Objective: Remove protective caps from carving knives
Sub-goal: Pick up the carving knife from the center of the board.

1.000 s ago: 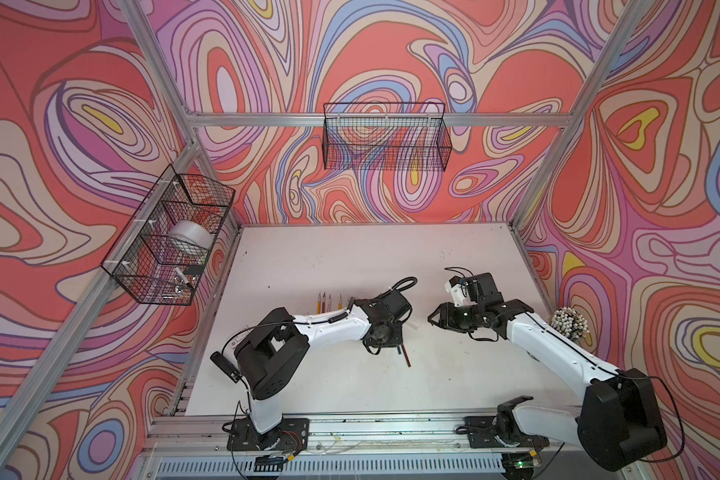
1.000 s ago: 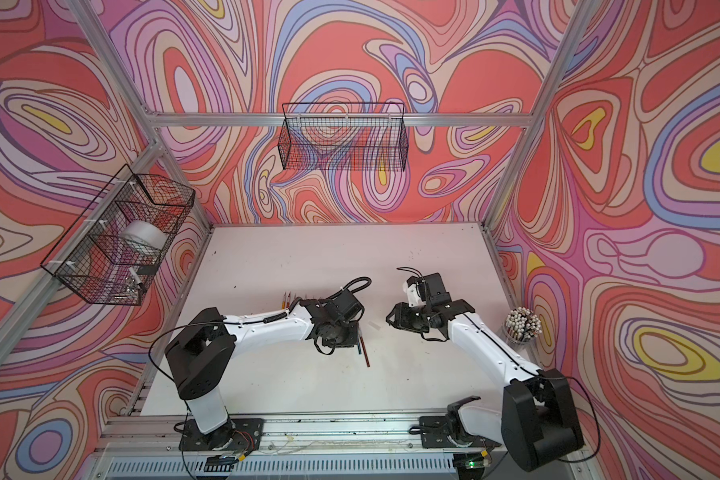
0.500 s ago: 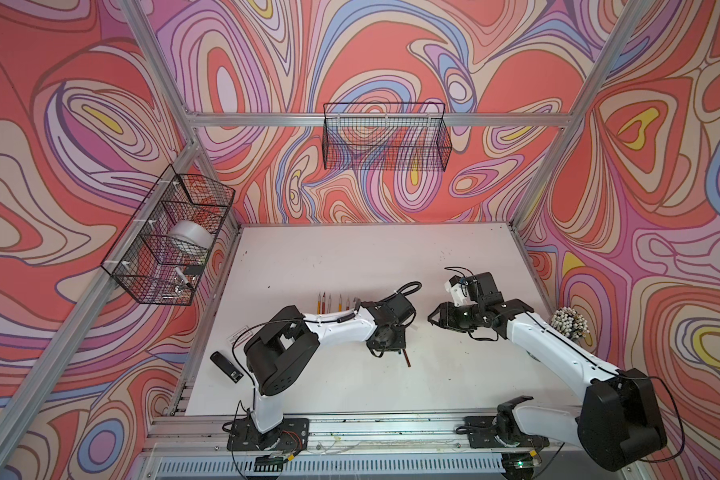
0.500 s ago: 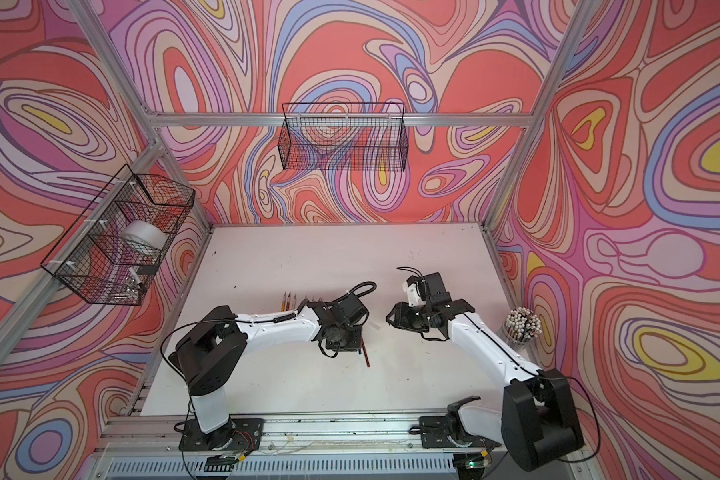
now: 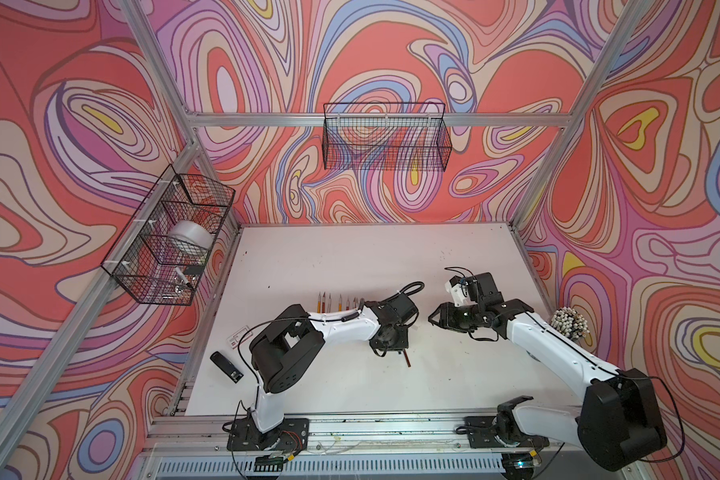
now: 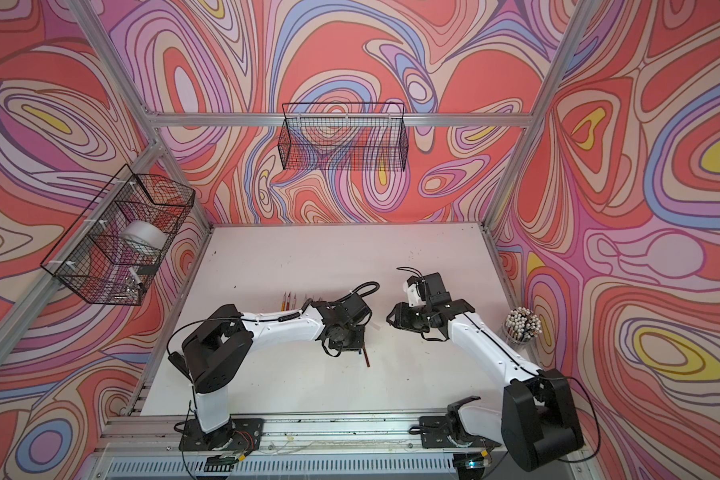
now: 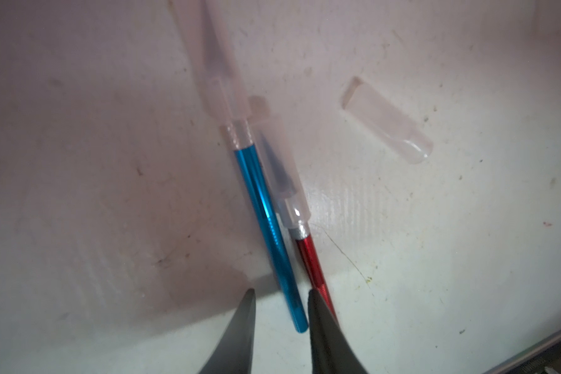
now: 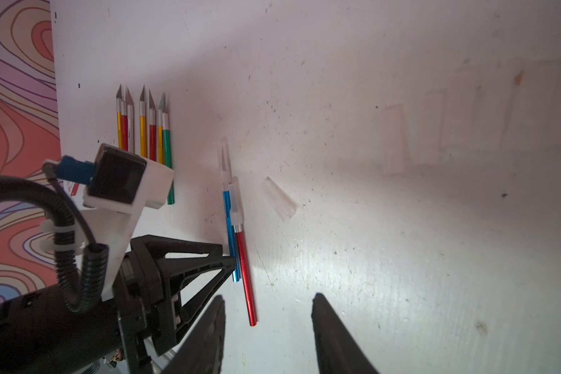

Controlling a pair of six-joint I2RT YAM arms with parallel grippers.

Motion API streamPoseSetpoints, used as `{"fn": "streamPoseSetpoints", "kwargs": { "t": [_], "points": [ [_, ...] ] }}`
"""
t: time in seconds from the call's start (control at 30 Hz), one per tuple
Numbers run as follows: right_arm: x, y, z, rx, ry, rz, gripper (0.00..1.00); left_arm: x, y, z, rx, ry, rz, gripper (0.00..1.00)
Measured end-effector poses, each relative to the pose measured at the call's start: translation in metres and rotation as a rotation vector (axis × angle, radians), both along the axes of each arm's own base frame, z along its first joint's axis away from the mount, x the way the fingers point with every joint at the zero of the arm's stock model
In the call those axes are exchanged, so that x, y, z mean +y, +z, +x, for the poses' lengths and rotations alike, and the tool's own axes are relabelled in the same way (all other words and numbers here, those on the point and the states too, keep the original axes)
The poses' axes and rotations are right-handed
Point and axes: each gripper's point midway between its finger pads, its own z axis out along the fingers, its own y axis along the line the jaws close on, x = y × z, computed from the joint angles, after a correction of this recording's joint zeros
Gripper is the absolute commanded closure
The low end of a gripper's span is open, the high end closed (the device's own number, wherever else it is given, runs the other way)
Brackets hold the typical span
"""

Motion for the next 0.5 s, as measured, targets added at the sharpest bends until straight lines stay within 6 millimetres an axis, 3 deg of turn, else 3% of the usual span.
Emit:
{"fn": "streamPoseSetpoints", "kwargs": {
  "t": [0.5],
  "points": [
    [-0.002, -0.002, -0.002, 0.012, -0.003, -0.009, 0.54, 0.011, -0.004, 0.005, -0.039, -0.002, 0.102, 0.77]
  ]
}}
